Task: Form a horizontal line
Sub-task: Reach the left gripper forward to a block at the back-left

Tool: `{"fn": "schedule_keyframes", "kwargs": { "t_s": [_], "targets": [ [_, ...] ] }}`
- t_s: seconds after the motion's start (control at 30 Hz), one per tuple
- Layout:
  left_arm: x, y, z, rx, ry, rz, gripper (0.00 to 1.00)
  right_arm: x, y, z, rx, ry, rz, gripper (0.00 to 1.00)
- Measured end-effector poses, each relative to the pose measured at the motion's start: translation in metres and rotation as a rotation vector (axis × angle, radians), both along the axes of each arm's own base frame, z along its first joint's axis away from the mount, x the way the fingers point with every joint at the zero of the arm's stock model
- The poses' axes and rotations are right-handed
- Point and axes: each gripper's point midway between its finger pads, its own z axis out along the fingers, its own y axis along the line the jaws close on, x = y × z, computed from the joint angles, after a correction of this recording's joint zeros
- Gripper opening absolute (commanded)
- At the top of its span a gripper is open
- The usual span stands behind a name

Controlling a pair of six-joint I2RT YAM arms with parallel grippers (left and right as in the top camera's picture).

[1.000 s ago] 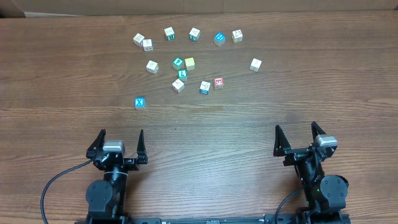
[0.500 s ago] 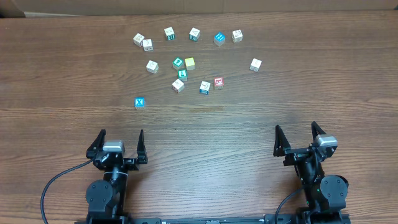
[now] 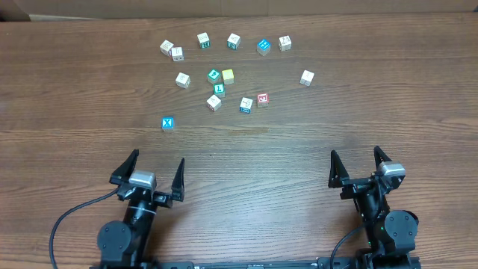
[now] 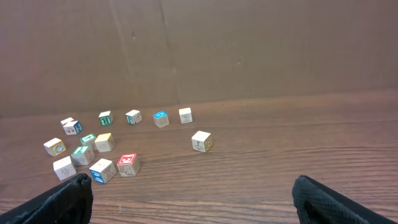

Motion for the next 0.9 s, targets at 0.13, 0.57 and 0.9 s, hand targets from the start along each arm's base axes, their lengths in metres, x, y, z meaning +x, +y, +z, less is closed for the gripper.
{"fn": "schedule_keyframes", "kwargs": {
  "t_s": [0.13, 0.57, 0.9],
  "targets": [
    [-0.014, -0.004, 0.052, -0.001, -0.050, -0.026, 1.00, 0.000, 0.000, 0.000, 0.000, 0.000, 0.000, 1.00],
    [-0.015, -0.030, 0.237, 0.051, 0.008, -0.188, 1.00, 0.000, 0.000, 0.001, 0.000, -0.002, 0.000, 1.00],
    [0.043, -0.039, 0.314, 0.117, 0.182, -0.241, 1.00, 0.000, 0.000, 0.001, 0.000, -0.003, 0.000, 1.00]
  ]
}}
